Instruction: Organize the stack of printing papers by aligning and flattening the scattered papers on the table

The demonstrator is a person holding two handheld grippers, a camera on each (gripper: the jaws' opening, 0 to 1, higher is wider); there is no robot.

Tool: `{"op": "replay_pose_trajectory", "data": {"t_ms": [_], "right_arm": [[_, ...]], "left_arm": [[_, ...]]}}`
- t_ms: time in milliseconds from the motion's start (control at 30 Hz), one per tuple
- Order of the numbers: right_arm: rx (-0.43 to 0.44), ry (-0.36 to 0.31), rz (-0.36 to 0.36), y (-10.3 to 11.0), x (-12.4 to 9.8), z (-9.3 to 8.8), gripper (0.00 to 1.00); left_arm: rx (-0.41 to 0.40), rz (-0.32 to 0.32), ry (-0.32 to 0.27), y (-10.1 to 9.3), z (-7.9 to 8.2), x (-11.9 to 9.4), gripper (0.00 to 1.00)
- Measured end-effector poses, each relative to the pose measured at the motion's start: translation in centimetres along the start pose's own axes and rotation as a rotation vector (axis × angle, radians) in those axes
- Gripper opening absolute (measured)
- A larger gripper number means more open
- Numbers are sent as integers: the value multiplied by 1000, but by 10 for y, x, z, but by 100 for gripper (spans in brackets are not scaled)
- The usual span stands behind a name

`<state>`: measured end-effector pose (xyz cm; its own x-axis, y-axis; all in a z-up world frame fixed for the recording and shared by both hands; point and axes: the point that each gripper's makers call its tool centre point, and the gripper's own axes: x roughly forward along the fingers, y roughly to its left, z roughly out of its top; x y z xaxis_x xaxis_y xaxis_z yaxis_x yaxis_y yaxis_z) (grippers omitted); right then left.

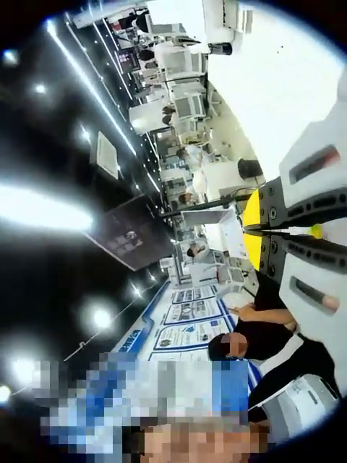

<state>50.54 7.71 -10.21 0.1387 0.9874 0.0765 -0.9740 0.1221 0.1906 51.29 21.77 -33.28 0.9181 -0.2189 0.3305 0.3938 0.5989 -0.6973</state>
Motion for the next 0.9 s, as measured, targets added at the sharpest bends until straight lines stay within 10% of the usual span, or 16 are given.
{"op": "replay_pose_trajectory", "data": {"t_ms": [467,900], "right_arm": [[94,41,-70,-83,6,-34,0],[208,3,74,-105,23,-50,0]], "left_arm": [[-1,-26,19,-3,-3,1,7],[-6,-44,24,-6,-4,2,10]]}}
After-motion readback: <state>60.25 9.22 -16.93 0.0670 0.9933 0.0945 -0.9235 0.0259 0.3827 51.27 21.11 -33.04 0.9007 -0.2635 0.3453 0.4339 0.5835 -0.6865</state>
